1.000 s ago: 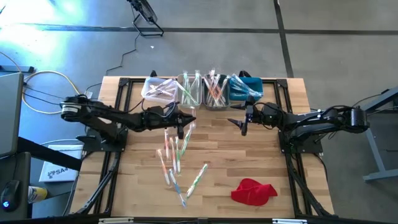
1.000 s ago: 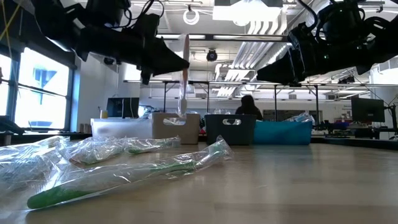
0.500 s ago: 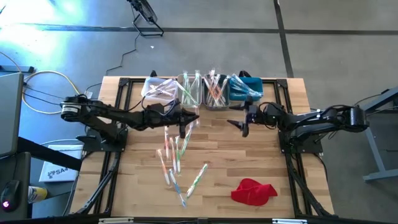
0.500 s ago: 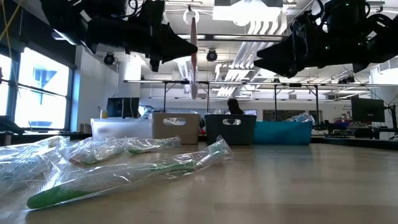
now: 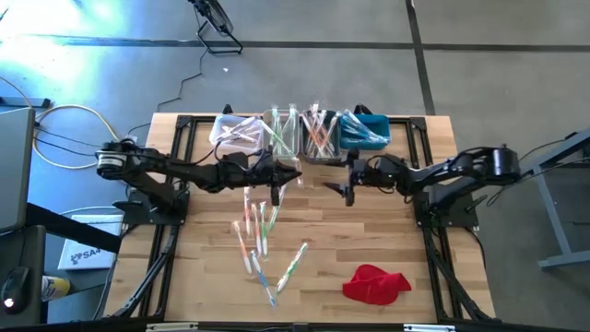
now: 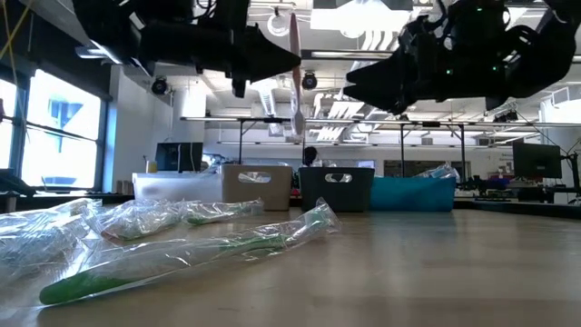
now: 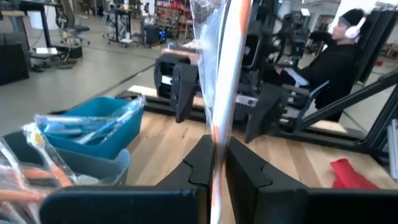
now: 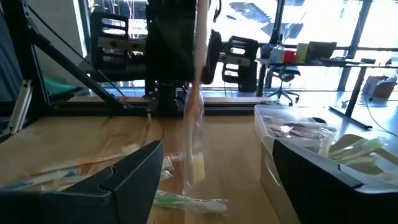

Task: Pick & Place Toothbrushes
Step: Put the orange toothbrush into the dark green bin

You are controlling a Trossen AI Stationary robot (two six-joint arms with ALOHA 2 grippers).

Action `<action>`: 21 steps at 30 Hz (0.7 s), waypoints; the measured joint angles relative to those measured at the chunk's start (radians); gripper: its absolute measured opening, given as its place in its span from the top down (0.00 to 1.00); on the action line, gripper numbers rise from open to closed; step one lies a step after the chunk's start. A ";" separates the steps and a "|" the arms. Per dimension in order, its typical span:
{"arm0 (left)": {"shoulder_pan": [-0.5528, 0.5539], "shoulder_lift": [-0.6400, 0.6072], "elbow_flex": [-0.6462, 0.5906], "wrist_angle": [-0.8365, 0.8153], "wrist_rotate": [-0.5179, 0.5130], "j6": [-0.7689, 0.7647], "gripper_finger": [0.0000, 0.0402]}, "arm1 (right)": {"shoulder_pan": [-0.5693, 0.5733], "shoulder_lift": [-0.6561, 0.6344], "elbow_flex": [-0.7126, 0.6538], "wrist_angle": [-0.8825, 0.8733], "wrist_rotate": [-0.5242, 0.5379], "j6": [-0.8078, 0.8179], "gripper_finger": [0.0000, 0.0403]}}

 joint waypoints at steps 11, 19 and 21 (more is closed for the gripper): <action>0.000 0.078 0.055 -0.007 0.000 0.000 0.95 | 0.012 0.164 0.114 0.000 -0.002 0.000 0.26; 0.000 0.078 0.057 -0.002 0.000 0.000 0.95 | 0.022 0.188 0.162 -0.013 -0.077 0.003 0.26; 0.000 0.078 0.057 -0.002 0.000 0.000 0.95 | 0.030 0.188 0.161 -0.010 -0.073 0.003 0.26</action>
